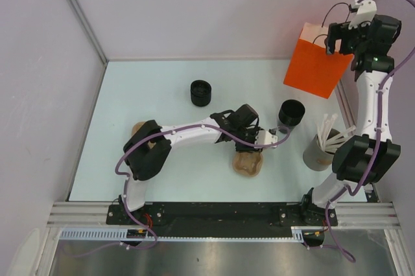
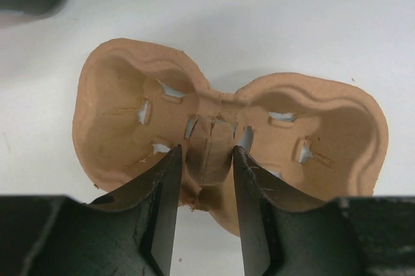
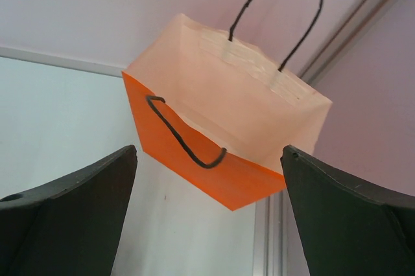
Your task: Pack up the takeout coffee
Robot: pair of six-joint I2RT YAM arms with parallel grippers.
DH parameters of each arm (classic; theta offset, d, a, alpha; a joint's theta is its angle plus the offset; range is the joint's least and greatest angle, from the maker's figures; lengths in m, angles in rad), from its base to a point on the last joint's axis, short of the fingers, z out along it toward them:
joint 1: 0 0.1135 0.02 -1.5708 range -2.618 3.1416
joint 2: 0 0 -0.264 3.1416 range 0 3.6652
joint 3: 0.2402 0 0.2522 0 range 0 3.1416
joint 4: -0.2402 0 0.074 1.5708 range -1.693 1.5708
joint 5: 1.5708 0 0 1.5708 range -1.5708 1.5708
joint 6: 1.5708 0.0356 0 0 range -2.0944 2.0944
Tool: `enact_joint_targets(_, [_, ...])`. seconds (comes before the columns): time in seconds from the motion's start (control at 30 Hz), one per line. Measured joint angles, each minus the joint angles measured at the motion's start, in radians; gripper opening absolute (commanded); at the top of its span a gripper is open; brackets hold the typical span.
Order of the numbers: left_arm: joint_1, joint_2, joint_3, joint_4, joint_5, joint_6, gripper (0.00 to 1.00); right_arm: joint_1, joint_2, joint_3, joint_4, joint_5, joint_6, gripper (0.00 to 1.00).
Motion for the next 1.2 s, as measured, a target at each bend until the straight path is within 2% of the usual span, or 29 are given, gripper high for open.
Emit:
enact_joint_targets(0.23, [0.0, 0.006, 0.057, -0.002, -0.014, -0.015, 0.5, 0.062, 0.05, 0.014, 0.034, 0.049, -0.003, 0.98])
enact_joint_targets(0.47, [0.0, -0.006, 0.07, -0.034, -0.014, -0.023, 0.55, 0.063, 0.108, 0.048, 0.048, 0.107, 0.004, 0.96])
enact_joint_targets(0.57, [0.0, -0.039, 0.069, -0.067, -0.02, -0.023, 0.56, 0.06, 0.127, 0.08, 0.046, 0.112, 0.003, 0.88])
enact_joint_targets(0.67, [0.005, -0.101, 0.07, -0.1, -0.031, -0.024, 0.56, 0.058, 0.127, 0.082, 0.046, 0.102, 0.0, 0.74])
enact_joint_targets(0.73, [0.015, -0.154, 0.07, -0.121, -0.035, -0.03, 0.59, 0.058, 0.128, 0.082, 0.044, 0.095, -0.004, 0.6])
enact_joint_targets(0.77, [0.023, -0.187, 0.07, -0.133, -0.037, -0.032, 0.65, 0.058, 0.129, 0.082, 0.044, 0.093, -0.006, 0.56])
enact_joint_targets(0.8, [0.034, -0.219, 0.071, -0.14, -0.039, -0.035, 0.66, 0.058, 0.13, 0.082, 0.044, 0.092, -0.009, 0.47])
enact_joint_targets(0.87, [0.063, -0.282, 0.071, -0.156, -0.042, -0.042, 0.68, 0.06, 0.132, 0.082, 0.044, 0.087, -0.012, 0.38])
enact_joint_targets(0.9, [0.083, -0.312, 0.071, -0.162, -0.045, -0.047, 0.7, 0.061, 0.133, 0.082, 0.044, 0.085, -0.011, 0.27])
enact_joint_targets(0.93, [0.106, -0.345, 0.071, -0.166, -0.051, -0.05, 0.71, 0.065, 0.134, 0.082, 0.044, 0.084, -0.014, 0.22])
enact_joint_targets(0.97, [0.131, -0.377, 0.066, -0.167, -0.061, -0.056, 0.75, 0.068, 0.134, 0.082, 0.045, 0.084, -0.019, 0.13])
enact_joint_targets(1.03, [0.174, -0.434, 0.051, -0.167, -0.072, -0.064, 0.79, 0.077, 0.134, 0.082, 0.045, 0.084, -0.027, 0.08])
enact_joint_targets(1.1, [0.225, -0.497, 0.013, -0.16, -0.1, -0.076, 0.86, 0.095, 0.134, 0.082, 0.045, 0.089, -0.035, 0.07])
enact_joint_targets(1.2, [0.271, -0.563, -0.041, -0.152, -0.149, -0.095, 0.9, 0.133, 0.135, 0.082, 0.045, 0.102, -0.053, 0.06])
